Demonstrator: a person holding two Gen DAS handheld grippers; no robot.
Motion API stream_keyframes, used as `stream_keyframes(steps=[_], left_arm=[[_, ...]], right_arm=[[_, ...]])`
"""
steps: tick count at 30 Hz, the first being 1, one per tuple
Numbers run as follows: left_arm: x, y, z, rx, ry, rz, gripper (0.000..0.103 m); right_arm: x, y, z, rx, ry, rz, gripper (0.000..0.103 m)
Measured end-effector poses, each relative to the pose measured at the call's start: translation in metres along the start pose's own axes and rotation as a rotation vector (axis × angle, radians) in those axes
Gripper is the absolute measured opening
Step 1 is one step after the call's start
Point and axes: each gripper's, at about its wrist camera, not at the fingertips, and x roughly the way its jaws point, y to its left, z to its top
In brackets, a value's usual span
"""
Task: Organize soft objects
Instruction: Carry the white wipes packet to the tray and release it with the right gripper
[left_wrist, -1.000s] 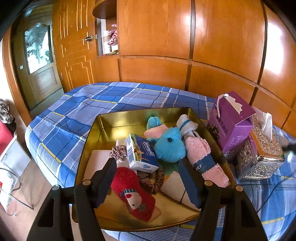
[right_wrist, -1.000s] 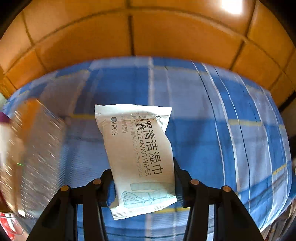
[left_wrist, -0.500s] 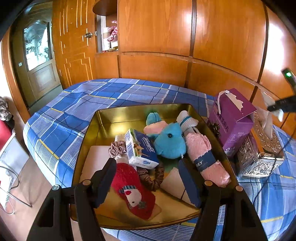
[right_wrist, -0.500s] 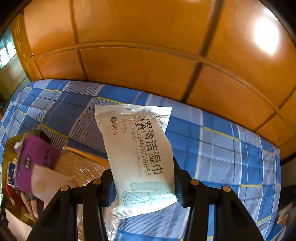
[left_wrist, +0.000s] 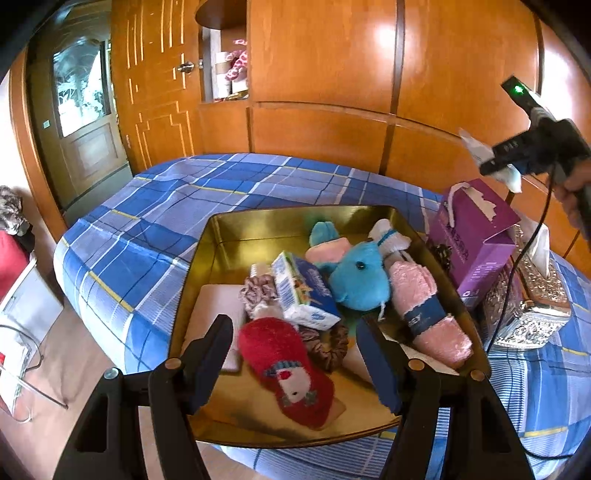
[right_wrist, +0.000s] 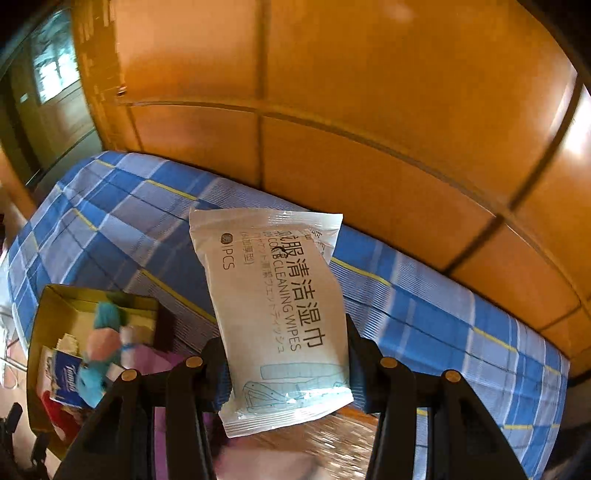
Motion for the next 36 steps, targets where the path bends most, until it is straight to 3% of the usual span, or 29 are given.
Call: stream_keyframes(steps=[9, 22, 36], left_arm=[[-0.003, 0.017, -0.003, -0.034, -0.006, 0.036, 0.07], [-0.008, 0.021, -0.002, -0.06, -0.024, 0.061, 0.073], [-0.012, 0.024, -0.002, -0.09, -0.045, 0.07, 0.076]], right_arm=[[0.0, 0.08, -0.006, -0.144, -0.073, 0.141, 0.05], [-0.026, 0.157, -0.081, -0.317, -0.089, 0.292, 0.05], [-0.023, 0.184, -0.17, -0.363, -0.052, 0.245, 0.05]])
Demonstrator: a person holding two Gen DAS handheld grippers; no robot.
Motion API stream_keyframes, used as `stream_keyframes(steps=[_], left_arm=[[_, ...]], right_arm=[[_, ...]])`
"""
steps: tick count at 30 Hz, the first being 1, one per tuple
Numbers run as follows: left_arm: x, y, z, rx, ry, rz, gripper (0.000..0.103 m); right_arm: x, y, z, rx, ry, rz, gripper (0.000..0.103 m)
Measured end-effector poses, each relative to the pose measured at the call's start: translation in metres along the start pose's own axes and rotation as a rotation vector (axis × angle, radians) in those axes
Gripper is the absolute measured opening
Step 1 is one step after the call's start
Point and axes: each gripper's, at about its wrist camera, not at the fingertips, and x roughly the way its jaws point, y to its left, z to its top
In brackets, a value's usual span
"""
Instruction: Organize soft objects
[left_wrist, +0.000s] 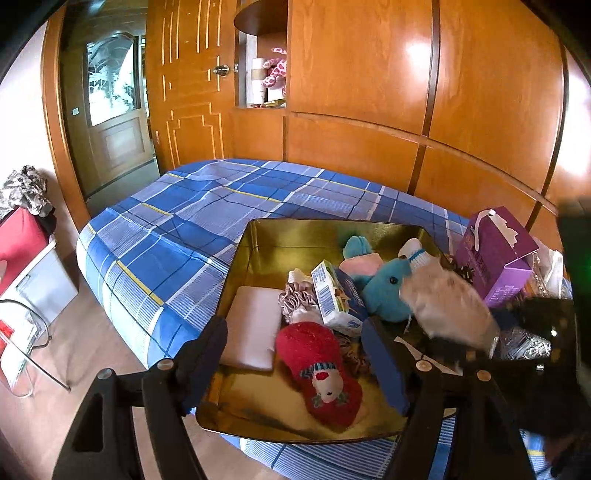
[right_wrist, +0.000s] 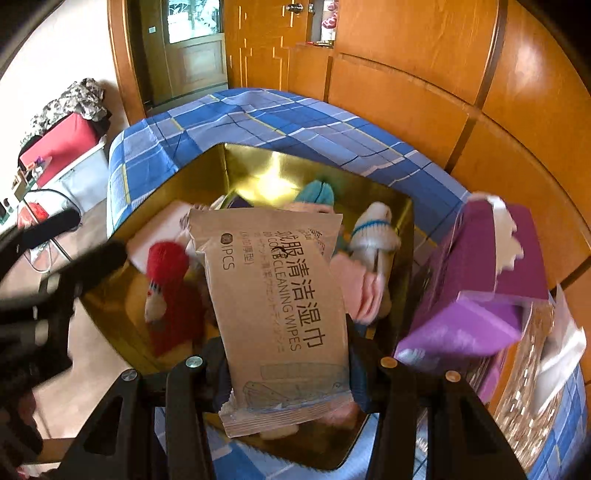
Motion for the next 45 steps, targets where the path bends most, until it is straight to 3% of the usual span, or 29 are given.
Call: stream_keyframes(steps=[5, 16, 20, 23, 28, 33, 45], left_arm=[[0.001, 0.001, 0.0, -0.009, 0.002, 0.004, 0.078], [0.001, 0.004, 0.0, -0.023, 0.002, 0.006, 0.082], [0.004, 0.004, -0.002, -0.032, 0.014, 0.009, 0.091], [0.004, 0.004, -0.001, -0.035, 0.012, 0.015, 0.093], [0.002, 0.005, -0.001, -0.042, 0.008, 0.024, 0.093], [-0.002, 0.006, 0.001, -0.049, -0.006, 0.045, 0.101], [-0.013, -0.001, 0.004, -0.047, -0.04, 0.063, 0.102]], right_arm=[[0.006, 0.015, -0.016, -0.018, -0.008, -0.032, 0.05], [0.045, 0.003, 0.017, -0.014, 0.03, -0.132, 0.05], [0.054, 0.004, 0.023, -0.022, 0.05, -0.153, 0.05], [0.056, 0.005, 0.023, -0.016, 0.052, -0.145, 0.052], [0.05, 0.002, 0.018, 0.011, 0.031, -0.122, 0.057], [0.033, 0.002, 0.011, 0.037, -0.019, -0.117, 0.065], [-0.02, -0.007, -0.016, 0.123, -0.162, -0.182, 0.067]])
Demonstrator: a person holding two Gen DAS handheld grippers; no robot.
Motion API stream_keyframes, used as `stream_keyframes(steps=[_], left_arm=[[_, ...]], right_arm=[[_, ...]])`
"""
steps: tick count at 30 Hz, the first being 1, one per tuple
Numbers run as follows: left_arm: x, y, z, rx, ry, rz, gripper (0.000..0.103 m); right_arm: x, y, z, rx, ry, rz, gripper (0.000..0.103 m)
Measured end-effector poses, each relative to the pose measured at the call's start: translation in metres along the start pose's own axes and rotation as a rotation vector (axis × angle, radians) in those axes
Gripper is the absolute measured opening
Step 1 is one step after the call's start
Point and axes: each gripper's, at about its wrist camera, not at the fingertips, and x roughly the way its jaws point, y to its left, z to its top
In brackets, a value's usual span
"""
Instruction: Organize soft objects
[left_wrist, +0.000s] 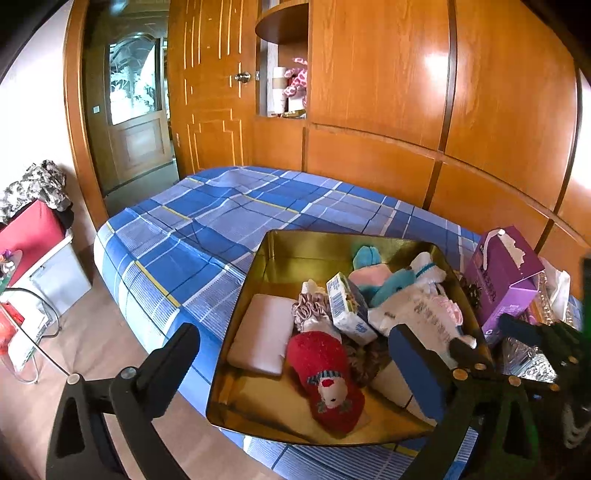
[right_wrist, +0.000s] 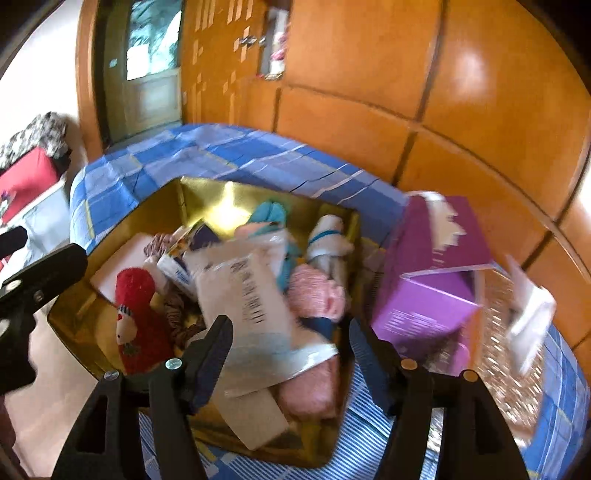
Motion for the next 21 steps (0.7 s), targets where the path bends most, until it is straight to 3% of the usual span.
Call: stream_keyframes(steps=[8, 21], left_arm=[[-0.016, -0.014, 0.001, 0.008, -0.036, 0.008, 0.103], [-0.031, -0.031, -0.004, 0.005, -0.075, 0.018, 0.102]], right_arm=[[-0.035, -0.025, -0.021, 0.107, -0.083, -0.058, 0.067], [-0.045, -0.036, -0.036, 0.153, -0.097, -0.065, 0.067]])
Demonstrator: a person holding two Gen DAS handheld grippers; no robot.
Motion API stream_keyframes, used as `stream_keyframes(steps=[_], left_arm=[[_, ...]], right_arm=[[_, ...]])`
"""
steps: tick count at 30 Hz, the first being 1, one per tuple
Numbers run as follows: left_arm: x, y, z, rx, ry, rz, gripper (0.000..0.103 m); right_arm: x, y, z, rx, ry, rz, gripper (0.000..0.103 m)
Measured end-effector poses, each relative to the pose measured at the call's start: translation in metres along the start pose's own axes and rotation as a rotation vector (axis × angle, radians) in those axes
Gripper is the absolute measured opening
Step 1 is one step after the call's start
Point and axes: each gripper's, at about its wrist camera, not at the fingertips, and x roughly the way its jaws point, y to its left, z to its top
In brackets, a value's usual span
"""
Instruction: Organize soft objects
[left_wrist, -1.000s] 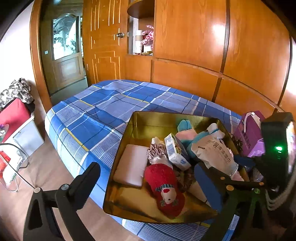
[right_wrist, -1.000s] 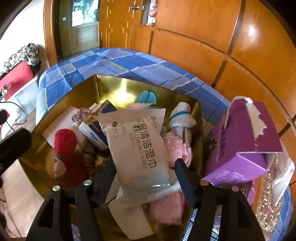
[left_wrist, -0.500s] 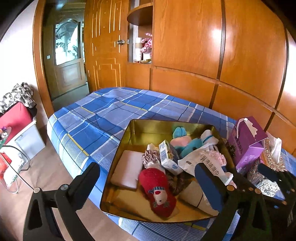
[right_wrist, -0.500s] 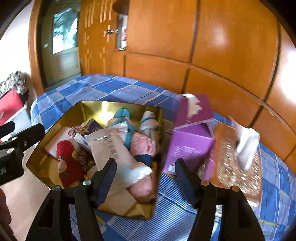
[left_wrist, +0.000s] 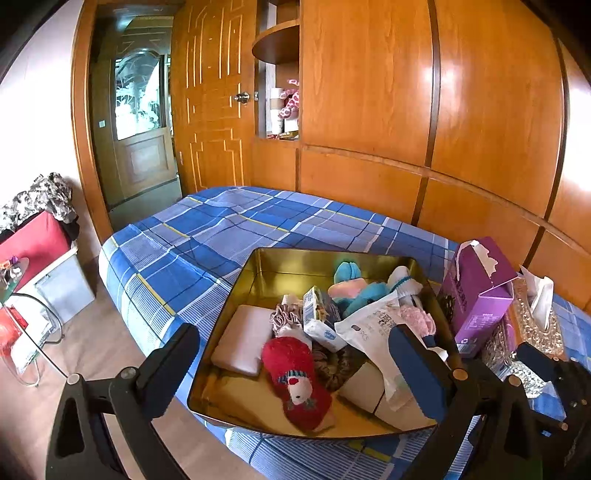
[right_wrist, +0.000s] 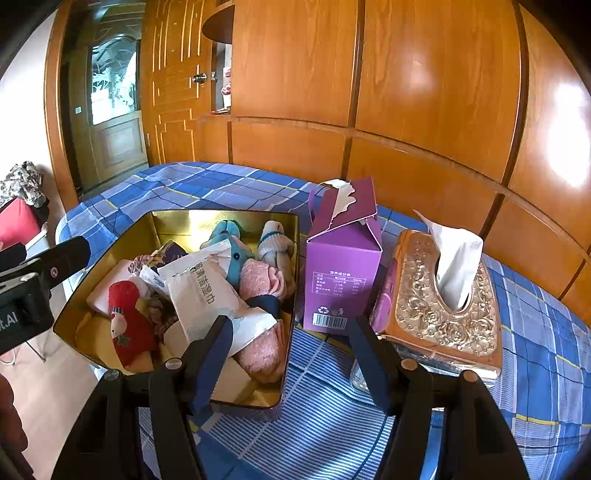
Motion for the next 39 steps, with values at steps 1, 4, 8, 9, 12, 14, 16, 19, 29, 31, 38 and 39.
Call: stream_keyframes(steps=[1, 4, 8, 9, 12, 14, 16, 19, 29, 31, 38, 39], left_arm=[[-0.0005, -0.0011, -0.0004, 0.004, -0.004, 0.002, 0.103], [-0.0023, -0.0028, -0.0014, 0.009, -0.015, -0.001, 0.102], [-0.0015, -0.0033, -0.0032, 0.009, -0.011, -0.001, 0.102], [-0.0014, -0.003, -0.0034, 0.009, -0.009, -0.001, 0.102], [-0.0007, -0.0021, -0.0036, 0.002, -0.005, -0.003, 0.103], [-0.0004, -0.0013, -0.004, 0.001, -0.005, -0.001, 0.103], [0.0, -0.0005, -0.0038, -0.001, -0.003, 0.0, 0.102], [0.0014, 0.0004, -0.0041, -0.003, 0.001, 0.002, 0.103], [0.0022, 0.0012, -0.0053, -0.005, 0.003, 0.001, 0.102], [0.0024, 0.0019, -0.0056, -0.008, 0.003, -0.002, 0.103], [0.0024, 0.0013, -0.0056, -0.003, 0.004, 0.0, 0.103], [0.0021, 0.0012, -0.0059, -0.003, 0.005, 0.0, 0.103]], right_arm=[[0.0, -0.0002, -0.0003, 0.001, -0.001, 0.0, 0.067], [0.0005, -0.0021, -0.0019, 0.011, 0.002, -0.003, 0.067], [0.0, -0.0031, -0.0032, 0.019, 0.002, -0.007, 0.067], [-0.0004, -0.0029, -0.0036, 0.019, 0.002, -0.007, 0.067], [-0.0021, -0.0017, -0.0049, 0.013, -0.002, -0.01, 0.067], [-0.0018, -0.0009, -0.005, 0.013, -0.002, -0.011, 0.067], [-0.0018, 0.0, -0.0055, 0.015, -0.001, -0.011, 0.067], [-0.0015, 0.0002, -0.0054, 0.016, -0.001, -0.012, 0.067], [-0.0004, -0.0011, -0.0063, 0.023, 0.006, -0.013, 0.067], [-0.0002, -0.0011, -0.0064, 0.023, 0.007, -0.014, 0.067], [0.001, -0.003, -0.0078, 0.031, 0.01, -0.017, 0.067], [0.001, -0.0032, -0.0079, 0.031, 0.009, -0.018, 0.067]])
